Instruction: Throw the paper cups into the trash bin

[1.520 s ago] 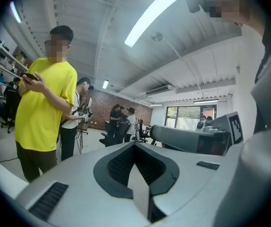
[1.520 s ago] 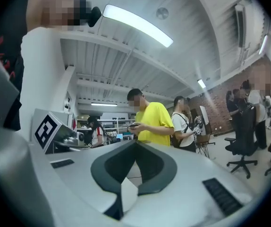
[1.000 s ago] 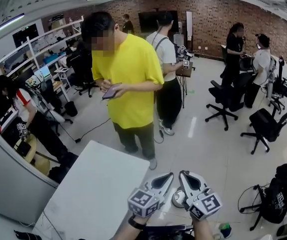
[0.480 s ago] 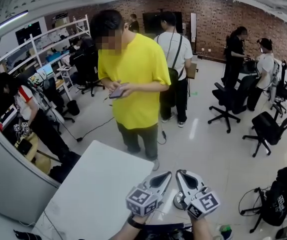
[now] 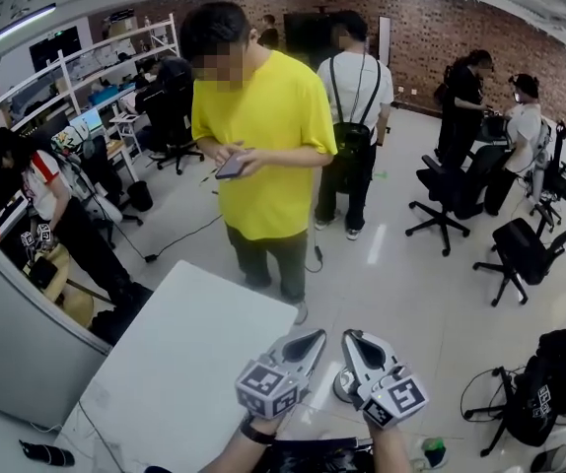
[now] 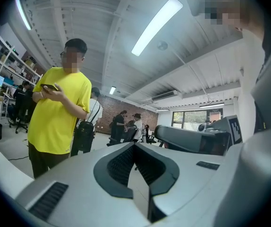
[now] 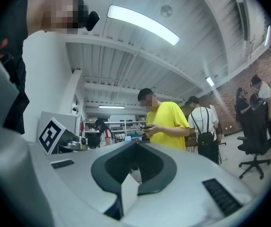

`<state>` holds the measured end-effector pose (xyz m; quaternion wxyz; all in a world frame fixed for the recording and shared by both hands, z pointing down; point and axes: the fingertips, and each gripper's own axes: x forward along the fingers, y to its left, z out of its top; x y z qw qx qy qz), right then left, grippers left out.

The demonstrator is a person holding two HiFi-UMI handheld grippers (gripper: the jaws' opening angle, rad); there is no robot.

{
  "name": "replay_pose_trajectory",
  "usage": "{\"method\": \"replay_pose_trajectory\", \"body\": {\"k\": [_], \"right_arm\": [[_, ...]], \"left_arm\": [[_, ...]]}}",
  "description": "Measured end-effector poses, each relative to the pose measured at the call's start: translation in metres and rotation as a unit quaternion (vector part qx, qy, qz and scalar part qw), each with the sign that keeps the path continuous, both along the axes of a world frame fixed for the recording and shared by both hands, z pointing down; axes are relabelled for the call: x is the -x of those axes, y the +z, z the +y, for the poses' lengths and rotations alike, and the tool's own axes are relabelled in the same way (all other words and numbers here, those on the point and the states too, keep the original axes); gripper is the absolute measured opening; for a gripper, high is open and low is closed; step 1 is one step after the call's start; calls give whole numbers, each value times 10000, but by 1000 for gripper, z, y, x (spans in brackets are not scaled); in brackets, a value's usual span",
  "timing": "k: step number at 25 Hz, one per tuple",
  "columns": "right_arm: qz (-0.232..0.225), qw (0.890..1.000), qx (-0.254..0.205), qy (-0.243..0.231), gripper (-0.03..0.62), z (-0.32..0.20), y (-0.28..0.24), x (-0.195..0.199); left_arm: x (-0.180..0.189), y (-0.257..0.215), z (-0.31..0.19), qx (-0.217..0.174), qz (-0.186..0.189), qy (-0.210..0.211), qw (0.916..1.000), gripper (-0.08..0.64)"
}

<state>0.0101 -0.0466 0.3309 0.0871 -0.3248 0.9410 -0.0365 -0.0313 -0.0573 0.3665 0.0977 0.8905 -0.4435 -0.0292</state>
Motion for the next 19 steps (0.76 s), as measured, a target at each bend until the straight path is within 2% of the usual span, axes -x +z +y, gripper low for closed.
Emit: {"method": "replay_pose_trajectory", "body": {"k": [6, 10, 14, 19], "right_arm": [[-9, 10000, -87, -2, 3, 4, -3, -2], [148, 9998, -163, -6, 3, 5, 4, 0], [59, 10000, -45, -43, 3, 7, 4, 3], [48, 10000, -16, -59, 3, 12, 5, 3]], "left_arm": [[-5, 0, 6, 14, 18, -1, 10000, 0], [-3, 2, 8, 57, 14, -23, 10000, 0], [-2, 5, 10, 90, -58, -27, 9999, 0], [-2, 4, 17, 93, 21, -70, 9999, 0]]}}
